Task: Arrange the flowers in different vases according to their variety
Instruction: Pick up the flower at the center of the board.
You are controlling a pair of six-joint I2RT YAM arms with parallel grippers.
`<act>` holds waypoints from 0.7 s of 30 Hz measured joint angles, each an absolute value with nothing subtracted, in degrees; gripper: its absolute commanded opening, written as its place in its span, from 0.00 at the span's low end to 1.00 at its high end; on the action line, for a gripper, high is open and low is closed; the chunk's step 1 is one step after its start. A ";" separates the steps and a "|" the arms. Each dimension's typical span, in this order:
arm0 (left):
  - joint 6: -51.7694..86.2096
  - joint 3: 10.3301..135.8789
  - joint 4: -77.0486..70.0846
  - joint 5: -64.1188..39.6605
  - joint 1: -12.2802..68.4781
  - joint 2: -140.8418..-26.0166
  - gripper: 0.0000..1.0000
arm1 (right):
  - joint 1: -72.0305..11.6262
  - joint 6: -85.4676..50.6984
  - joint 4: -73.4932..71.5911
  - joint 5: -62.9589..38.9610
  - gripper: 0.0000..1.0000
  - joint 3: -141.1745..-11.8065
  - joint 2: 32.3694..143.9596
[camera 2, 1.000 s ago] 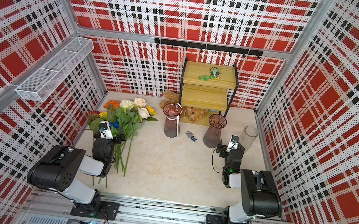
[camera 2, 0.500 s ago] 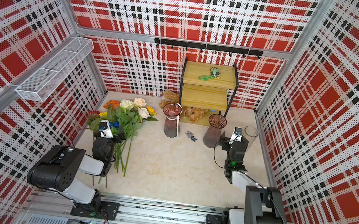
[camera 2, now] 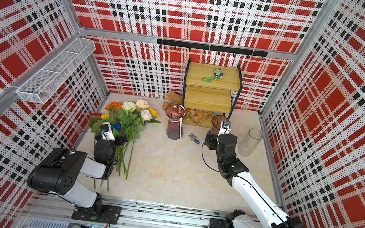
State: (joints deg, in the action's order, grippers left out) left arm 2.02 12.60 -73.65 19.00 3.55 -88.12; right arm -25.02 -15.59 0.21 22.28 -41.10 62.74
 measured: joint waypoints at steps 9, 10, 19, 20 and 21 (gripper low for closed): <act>2.50 27.46 -47.53 22.96 4.82 -76.60 0.99 | -25.63 -18.85 7.60 21.93 1.00 -45.93 62.70; 2.87 29.89 -43.46 22.94 4.89 -75.72 0.99 | -25.67 -19.22 8.16 21.87 1.00 -46.41 62.65; 8.54 51.33 0.12 15.14 6.52 -76.69 0.85 | -25.71 -20.97 15.31 21.85 1.00 -53.95 63.83; 9.13 52.12 4.01 13.58 6.57 -77.43 0.80 | -25.71 -20.99 15.94 21.87 1.00 -55.05 64.62; 9.72 52.42 6.85 12.14 6.59 -78.00 0.77 | -25.71 -20.99 16.32 21.91 1.00 -55.70 65.17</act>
State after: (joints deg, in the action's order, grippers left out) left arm 9.72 52.42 6.85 12.14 6.59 -78.00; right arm -25.71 -20.99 16.32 21.91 -55.70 65.17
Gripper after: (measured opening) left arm 0.839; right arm 0.999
